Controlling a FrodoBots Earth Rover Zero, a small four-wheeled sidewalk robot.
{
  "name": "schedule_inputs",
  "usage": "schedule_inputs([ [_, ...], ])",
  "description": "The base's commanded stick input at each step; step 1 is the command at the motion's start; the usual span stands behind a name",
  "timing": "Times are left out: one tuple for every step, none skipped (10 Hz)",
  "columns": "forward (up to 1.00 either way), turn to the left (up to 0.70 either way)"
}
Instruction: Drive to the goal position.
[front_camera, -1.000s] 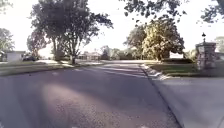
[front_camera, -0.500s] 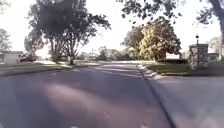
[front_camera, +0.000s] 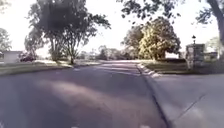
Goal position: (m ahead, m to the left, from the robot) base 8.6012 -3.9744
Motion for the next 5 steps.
schedule_inputs([
  [0.57, 0.00],
  [0.58, 0.00],
  [0.59, 0.00],
  [0.61, 0.00],
  [0.63, 0.00],
])
